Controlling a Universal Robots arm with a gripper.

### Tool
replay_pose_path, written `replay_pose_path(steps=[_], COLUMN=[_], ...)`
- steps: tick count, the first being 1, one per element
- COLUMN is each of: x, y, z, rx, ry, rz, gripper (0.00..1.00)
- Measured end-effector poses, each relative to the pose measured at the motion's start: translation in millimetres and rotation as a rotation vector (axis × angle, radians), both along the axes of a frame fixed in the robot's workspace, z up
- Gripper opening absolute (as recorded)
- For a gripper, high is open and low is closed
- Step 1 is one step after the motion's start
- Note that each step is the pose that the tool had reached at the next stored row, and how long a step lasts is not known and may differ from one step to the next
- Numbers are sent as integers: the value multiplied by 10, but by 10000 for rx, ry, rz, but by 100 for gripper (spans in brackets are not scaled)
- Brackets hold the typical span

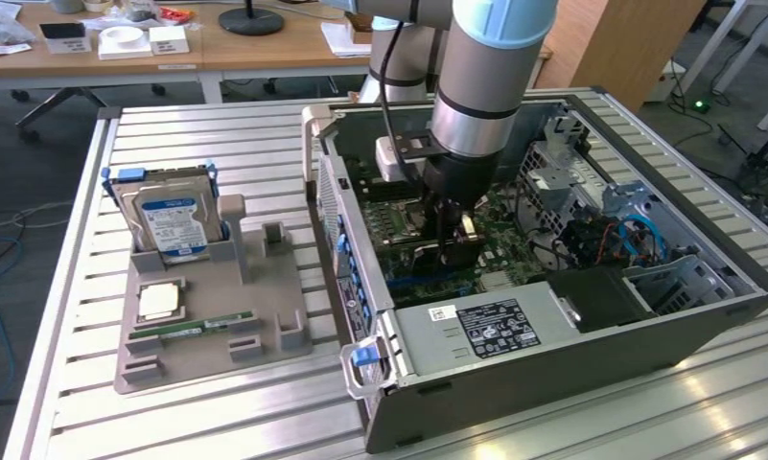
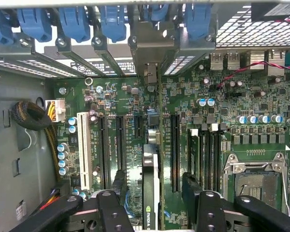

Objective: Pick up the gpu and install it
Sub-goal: 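Insert the gpu into the slot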

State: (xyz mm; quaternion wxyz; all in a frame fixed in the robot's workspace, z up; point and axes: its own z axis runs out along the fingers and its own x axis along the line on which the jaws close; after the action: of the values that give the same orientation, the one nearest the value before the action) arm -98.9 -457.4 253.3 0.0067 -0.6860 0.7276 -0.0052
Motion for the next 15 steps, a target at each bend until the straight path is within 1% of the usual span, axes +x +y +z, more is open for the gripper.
replay_pose_path(steps=[4,6,7,8,15], x=[0,0,0,0,0], y=[0,0,0,0,0], z=[0,0,0,0,32], rx=[0,1,0,0,17], ry=[0,0,0,0,-4], rz=[0,0,0,0,-1], gripper=[57,44,44,38,38])
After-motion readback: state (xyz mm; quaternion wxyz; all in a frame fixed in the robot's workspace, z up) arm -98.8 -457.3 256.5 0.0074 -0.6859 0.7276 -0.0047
